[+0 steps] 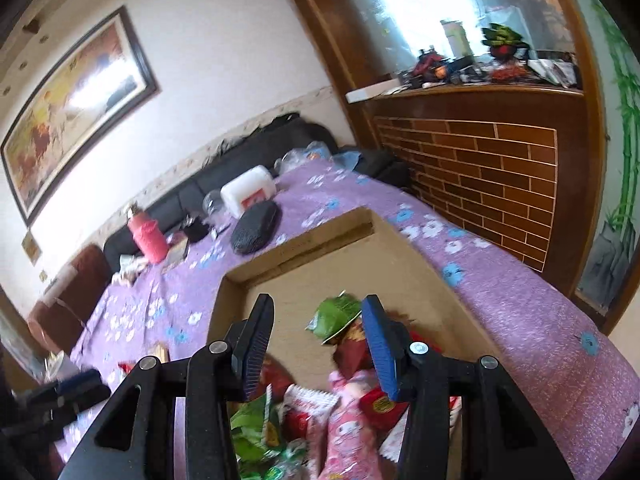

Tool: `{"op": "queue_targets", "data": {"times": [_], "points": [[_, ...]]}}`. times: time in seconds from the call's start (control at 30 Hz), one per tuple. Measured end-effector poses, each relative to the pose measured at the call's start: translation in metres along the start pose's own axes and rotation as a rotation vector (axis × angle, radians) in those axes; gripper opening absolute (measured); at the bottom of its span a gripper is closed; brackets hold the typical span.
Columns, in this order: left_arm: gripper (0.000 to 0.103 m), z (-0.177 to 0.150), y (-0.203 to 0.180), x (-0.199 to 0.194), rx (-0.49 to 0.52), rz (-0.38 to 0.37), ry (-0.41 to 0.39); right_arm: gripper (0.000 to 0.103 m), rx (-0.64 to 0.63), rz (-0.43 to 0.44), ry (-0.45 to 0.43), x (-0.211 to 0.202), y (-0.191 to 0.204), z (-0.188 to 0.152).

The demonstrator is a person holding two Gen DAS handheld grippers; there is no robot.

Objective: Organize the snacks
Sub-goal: 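Move both grippers back over the remaining snacks on the table, then grasp the red candy with the right gripper while the left gripper grasps the white packet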

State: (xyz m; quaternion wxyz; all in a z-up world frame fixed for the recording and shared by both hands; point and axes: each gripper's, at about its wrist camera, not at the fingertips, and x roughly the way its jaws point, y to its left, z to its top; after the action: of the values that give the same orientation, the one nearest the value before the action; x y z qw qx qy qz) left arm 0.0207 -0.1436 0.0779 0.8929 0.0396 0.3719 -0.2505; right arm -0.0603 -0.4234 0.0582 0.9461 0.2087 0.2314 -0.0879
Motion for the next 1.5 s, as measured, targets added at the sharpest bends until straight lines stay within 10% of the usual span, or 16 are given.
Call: {"op": "queue_targets", "data": {"times": [0.2, 0.37, 0.5, 0.77, 0.93, 1.17, 1.5], "points": [[0.063, -0.006, 0.099, 0.003, -0.167, 0.188, -0.007, 0.049, -0.144, 0.143, 0.121, -0.011, 0.066, -0.001], [0.053, -0.018, 0.159, 0.013, -0.365, 0.152, 0.064, 0.050, -0.320, 0.339, 0.387, 0.022, 0.163, -0.026], [0.053, -0.019, 0.171, 0.004, -0.416, 0.192, 0.037, 0.050, -0.417, 0.339, 0.521, 0.069, 0.220, -0.053], [0.053, -0.022, 0.185, 0.002, -0.474, 0.208, 0.040, 0.049, -0.597, 0.184, 0.588, 0.127, 0.254, -0.093], [0.053, -0.020, 0.182, 0.000, -0.466, 0.208, 0.031, 0.021, -0.639, 0.138, 0.574, 0.135, 0.252, -0.097], [0.053, -0.022, 0.190, 0.000, -0.496, 0.217, 0.036, 0.020, -0.530, 0.125, 0.572, 0.159, 0.251, -0.078], [0.053, -0.023, 0.195, -0.003, -0.520, 0.218, 0.043, 0.020, -0.427, 0.387, 0.642, 0.132, 0.270, -0.102]]}}
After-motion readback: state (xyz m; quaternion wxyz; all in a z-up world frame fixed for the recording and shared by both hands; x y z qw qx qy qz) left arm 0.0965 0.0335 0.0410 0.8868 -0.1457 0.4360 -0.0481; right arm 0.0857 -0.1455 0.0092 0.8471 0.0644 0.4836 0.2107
